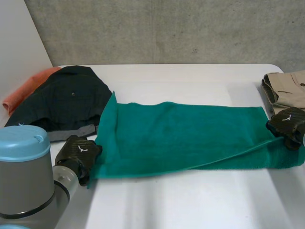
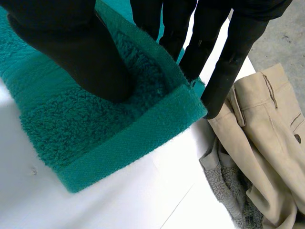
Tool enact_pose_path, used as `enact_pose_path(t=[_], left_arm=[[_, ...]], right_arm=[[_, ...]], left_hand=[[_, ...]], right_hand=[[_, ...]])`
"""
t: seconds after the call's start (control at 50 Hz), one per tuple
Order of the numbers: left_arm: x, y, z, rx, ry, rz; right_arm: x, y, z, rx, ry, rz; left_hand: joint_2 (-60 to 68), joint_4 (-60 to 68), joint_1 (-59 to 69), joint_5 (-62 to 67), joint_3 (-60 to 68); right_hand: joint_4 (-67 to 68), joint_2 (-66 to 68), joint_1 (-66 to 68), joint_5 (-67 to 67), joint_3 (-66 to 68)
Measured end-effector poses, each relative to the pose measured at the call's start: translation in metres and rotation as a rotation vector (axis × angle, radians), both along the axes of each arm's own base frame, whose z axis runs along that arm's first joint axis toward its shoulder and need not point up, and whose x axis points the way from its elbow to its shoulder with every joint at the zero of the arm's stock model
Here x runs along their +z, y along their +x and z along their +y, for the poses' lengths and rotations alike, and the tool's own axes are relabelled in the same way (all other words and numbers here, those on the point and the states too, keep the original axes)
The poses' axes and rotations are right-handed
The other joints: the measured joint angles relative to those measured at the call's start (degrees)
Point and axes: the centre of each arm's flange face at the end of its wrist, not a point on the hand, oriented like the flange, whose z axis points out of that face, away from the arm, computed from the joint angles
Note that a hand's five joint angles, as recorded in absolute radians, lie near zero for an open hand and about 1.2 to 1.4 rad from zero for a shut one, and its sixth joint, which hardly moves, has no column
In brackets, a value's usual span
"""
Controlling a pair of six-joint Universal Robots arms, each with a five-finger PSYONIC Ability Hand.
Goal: Fold the laundry.
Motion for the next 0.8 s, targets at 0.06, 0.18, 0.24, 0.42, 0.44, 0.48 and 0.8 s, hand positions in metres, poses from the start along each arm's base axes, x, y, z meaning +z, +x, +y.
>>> enact_pose_path(t=[0.06, 0.18, 0.24, 0.42, 0.44, 0.48, 0.8], left_arm=[[-0.003, 0.001, -0.005, 0.011, -0.012, 0.007], [0.015, 0.001, -0.017, 0.03, -0.115, 0.062], [0.035, 0.001, -0.018, 0.031, -0.189, 0.105], [0.054, -0.001, -0.015, 0.02, -0.227, 0.202], [0.053, -0.001, -0.014, 0.019, -0.21, 0.215], [0.052, 0.0, -0.012, 0.019, -0.19, 0.224], [0.173, 0.02, 0.024, 0.019, -0.407, 0.301]], right_arm=[[-0.001, 0.0, 0.0, -0.004, -0.003, -0.005], [0.003, -0.002, 0.0, -0.016, -0.017, -0.014], [0.014, -0.002, 0.003, -0.022, -0.046, -0.013], [0.03, -0.002, 0.014, -0.018, -0.069, -0.017], [0.03, -0.002, 0.016, -0.018, -0.065, -0.018], [0.031, -0.002, 0.018, -0.018, -0.061, -0.017], [0.139, 0.008, 0.062, 0.057, -0.245, -0.02]], left_hand=[[17.96, 17.89, 20.27, 17.53, 17.8], [28.06, 28.1, 25.67, 25.96, 27.73], [28.07, 28.1, 25.67, 25.96, 27.73], [28.07, 28.11, 25.67, 25.96, 27.74], [28.07, 28.11, 25.67, 25.96, 27.74], [28.07, 28.11, 25.67, 25.96, 27.78], [28.18, 28.15, 25.68, 26.35, 27.99]], right_hand=[[0.0, 0.0, 0.0, 0.0, 0.0], [0.0, 0.0, 0.0, 0.0, 0.0], [0.0, 0.0, 0.0, 0.0, 0.0], [0.0, 0.0, 0.0, 0.01, 0.0], [0.0, 0.0, 0.0, 0.0, 0.0], [0.0, 0.0, 0.0, 0.0, 0.0], [0.0, 0.0, 0.0, 0.0, 0.01]])
